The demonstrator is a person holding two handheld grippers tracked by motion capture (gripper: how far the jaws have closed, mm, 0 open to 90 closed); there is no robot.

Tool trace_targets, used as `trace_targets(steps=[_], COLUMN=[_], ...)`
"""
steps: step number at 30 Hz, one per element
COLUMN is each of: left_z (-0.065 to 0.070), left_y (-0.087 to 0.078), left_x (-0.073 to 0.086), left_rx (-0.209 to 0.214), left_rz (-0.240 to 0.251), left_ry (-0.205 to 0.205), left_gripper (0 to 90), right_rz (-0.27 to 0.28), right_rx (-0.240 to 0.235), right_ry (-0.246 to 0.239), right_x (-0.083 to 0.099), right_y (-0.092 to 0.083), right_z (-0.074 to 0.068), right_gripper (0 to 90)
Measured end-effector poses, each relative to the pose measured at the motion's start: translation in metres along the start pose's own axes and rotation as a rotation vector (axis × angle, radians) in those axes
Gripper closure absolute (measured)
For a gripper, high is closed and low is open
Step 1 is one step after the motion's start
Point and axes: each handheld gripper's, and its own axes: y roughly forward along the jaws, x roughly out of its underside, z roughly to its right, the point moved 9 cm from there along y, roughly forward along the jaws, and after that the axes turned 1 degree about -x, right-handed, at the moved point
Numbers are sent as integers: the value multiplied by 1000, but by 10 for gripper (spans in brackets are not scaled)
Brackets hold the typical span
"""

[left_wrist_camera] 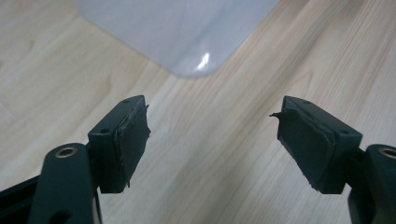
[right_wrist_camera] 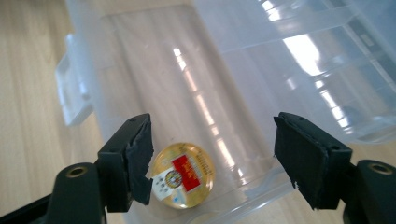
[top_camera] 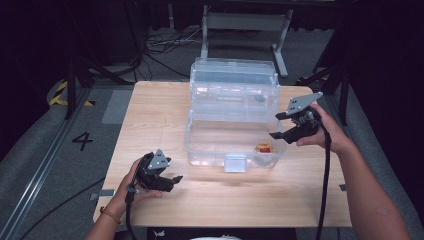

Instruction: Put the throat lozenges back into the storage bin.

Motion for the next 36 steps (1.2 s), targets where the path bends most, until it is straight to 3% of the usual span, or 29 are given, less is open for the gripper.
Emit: trace_targets(steps=[2,4,8,11,18,23,28,32,33,36], left_z=[-1,0,2,3,14,20,20,20,19,18], left_y=[-7,-8,-13,-14,-6,8,19,29,32,37], left_x=[-17,-22,-44,-55,-81,-89,-93,-90,-90,-88], left_rx=[-13,-12,-13,-22,-2,26,42,67,70,77], left_rz=[23,30,42,45,58,7,-14,-67,-70,-99], left_ry=[32,40,93,115,182,234,238,257,254,247], left_gripper=[277,278,288,294,306,374,411,489,496,575], right_rz=[43,62,110,113,116,116,100,93,93,80], right_rx=[54,63,97,132,153,156,167,167,143,137], right_ry=[24,29,66,65,55,61,68,77,93,109], right_x=[-6,-8,-17,-21,-35,-49,-57,-61,-61,-61], right_y=[-3,-5,-11,-12,-7,-2,8,19,23,32], right_z=[10,14,30,39,52,63,73,80,81,88], right_gripper=[309,313,314,313,335,344,344,358,358,374])
